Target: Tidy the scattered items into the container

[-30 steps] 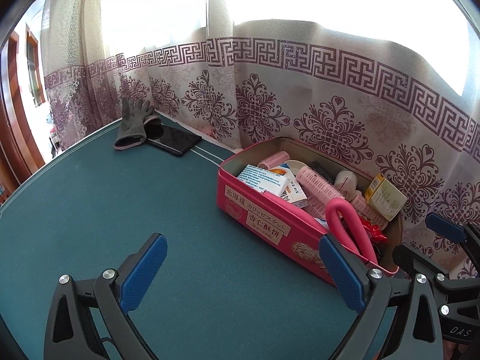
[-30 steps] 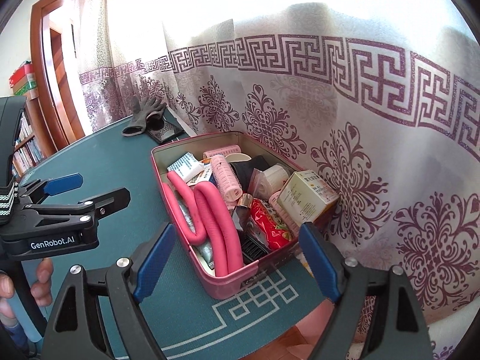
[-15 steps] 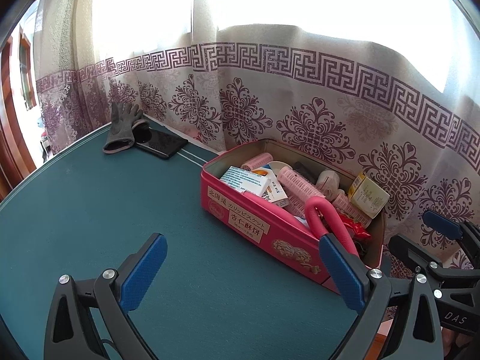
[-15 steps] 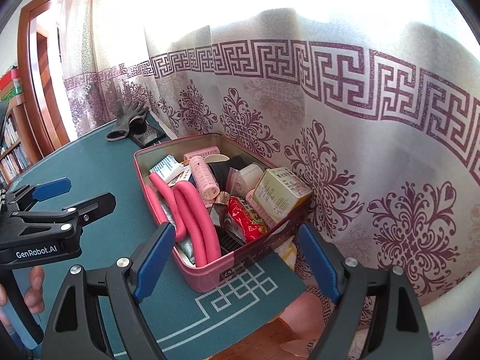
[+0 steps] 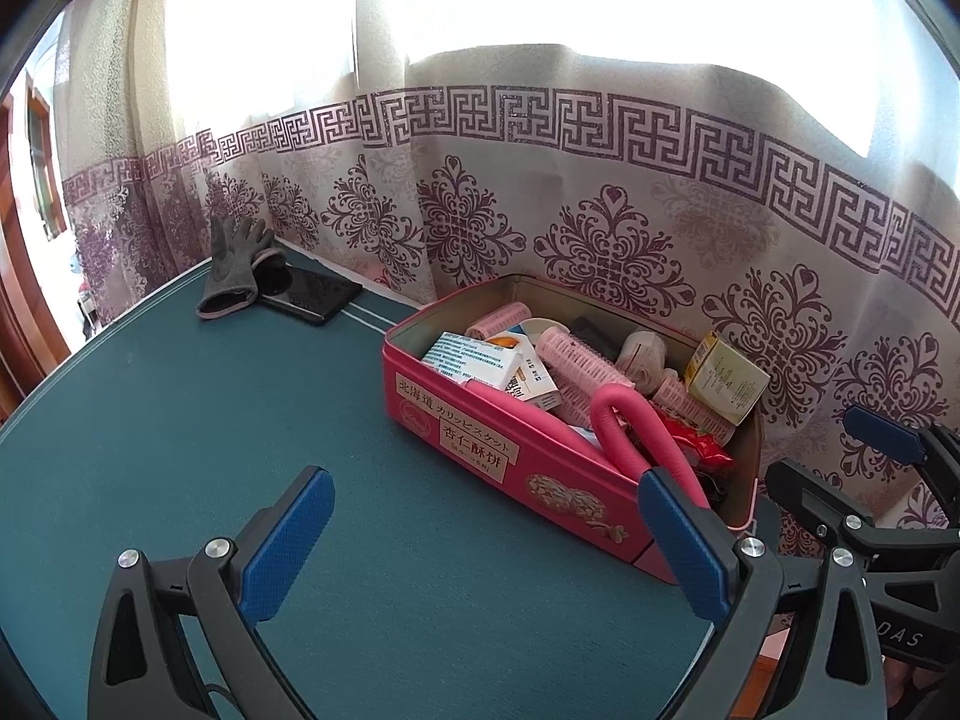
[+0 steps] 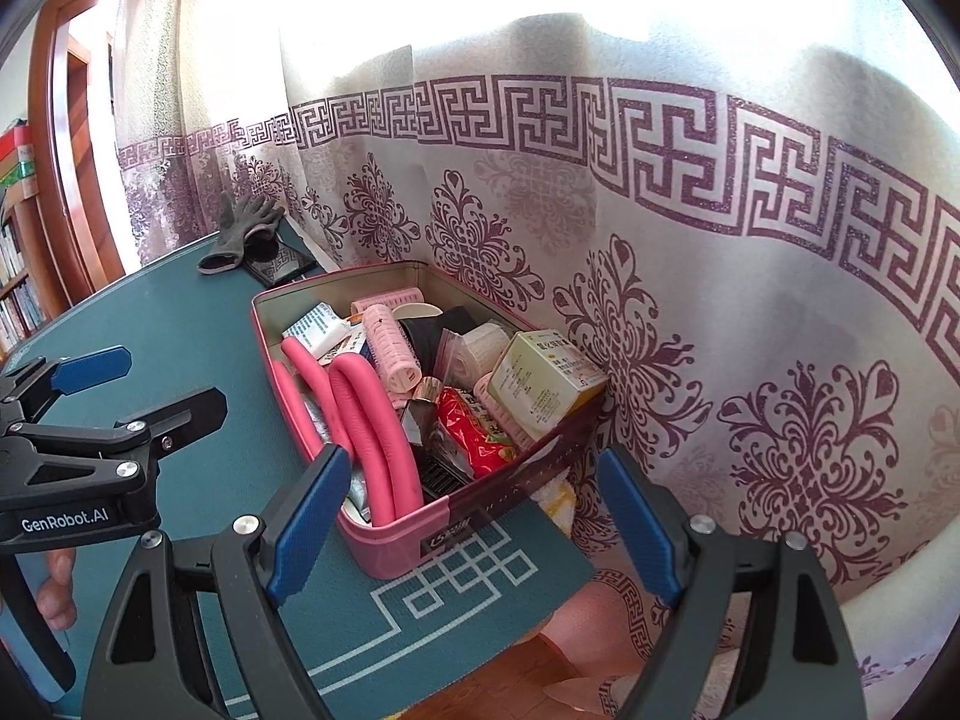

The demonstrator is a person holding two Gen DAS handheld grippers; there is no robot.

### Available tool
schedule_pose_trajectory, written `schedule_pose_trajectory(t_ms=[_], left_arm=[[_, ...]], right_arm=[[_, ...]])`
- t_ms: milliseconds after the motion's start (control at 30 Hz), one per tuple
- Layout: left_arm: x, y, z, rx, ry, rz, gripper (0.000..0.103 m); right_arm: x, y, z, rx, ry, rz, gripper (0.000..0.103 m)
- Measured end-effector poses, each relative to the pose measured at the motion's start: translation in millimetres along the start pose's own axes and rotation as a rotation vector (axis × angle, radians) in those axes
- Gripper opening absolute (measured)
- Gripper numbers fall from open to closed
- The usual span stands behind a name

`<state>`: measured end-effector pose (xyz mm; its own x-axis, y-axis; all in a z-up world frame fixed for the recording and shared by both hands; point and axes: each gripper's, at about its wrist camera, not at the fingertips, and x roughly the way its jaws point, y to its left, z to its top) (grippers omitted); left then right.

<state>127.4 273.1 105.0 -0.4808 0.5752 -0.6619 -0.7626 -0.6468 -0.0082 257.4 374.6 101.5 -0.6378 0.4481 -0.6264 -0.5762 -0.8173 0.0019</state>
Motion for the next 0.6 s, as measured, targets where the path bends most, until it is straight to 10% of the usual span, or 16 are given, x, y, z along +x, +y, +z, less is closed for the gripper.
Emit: schedule_pose_trajectory(t_ms=[600], left_arm=[[-2, -16, -6, 0.069, -0.023, -0.035, 0.102]], right_arm=[[3, -10, -3, 0.024, 0.010, -0.036, 0.087]])
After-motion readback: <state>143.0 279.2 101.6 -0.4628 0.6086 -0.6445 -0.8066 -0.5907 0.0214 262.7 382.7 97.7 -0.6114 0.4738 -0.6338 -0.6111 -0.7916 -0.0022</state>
